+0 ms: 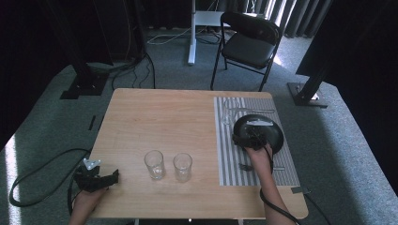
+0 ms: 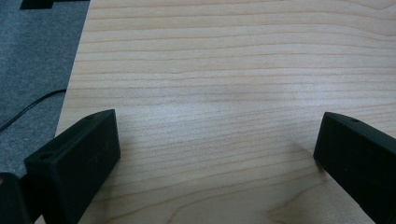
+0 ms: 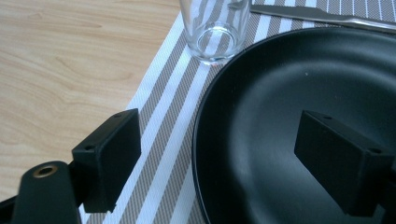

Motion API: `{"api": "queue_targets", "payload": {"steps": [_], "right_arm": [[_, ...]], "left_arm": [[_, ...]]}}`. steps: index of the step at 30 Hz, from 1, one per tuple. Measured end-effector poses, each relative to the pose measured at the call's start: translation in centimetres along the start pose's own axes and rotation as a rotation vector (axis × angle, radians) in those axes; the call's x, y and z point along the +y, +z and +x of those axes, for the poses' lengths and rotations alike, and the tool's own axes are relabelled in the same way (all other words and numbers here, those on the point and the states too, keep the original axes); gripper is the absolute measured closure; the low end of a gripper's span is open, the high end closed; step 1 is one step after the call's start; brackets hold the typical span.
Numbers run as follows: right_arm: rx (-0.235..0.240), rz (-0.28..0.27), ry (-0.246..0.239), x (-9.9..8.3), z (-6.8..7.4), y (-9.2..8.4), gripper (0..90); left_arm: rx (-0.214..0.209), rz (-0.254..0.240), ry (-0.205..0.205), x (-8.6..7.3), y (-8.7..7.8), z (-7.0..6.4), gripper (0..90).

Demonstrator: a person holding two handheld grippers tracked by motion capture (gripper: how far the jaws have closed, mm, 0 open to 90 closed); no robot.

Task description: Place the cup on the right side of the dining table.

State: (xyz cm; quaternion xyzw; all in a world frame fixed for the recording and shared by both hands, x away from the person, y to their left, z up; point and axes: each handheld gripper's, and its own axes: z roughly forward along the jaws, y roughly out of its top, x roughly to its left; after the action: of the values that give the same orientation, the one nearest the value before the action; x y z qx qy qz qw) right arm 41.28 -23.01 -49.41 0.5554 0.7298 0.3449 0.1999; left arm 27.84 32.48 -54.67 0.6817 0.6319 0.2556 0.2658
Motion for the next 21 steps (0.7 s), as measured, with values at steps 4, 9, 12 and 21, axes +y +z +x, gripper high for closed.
{"api": "queue_targets", "payload": {"steps": [4, 9, 12, 21], "right_arm": [[-0.010, 0.004, -0.002, -0.7, -0.1, -0.4, 14.2], [-0.013, 0.006, 0.005, -2.0, -0.6, -1.2, 14.2], [-0.010, 0.004, 0.016, -2.6, -0.9, -1.7, 14.2], [-0.019, -0.010, 0.028, -4.5, -1.2, -3.3, 14.2]], "left_arm": [[0.000, 0.000, 0.000, 0.0, 0.0, 0.0, 0.7], [0.000, 0.000, 0.000, 0.0, 0.0, 0.0, 0.7], [0.000, 0.000, 0.000, 0.0, 0.0, 0.0, 0.7], [0.000, 0.000, 0.000, 0.0, 0.0, 0.0, 0.8]]}}
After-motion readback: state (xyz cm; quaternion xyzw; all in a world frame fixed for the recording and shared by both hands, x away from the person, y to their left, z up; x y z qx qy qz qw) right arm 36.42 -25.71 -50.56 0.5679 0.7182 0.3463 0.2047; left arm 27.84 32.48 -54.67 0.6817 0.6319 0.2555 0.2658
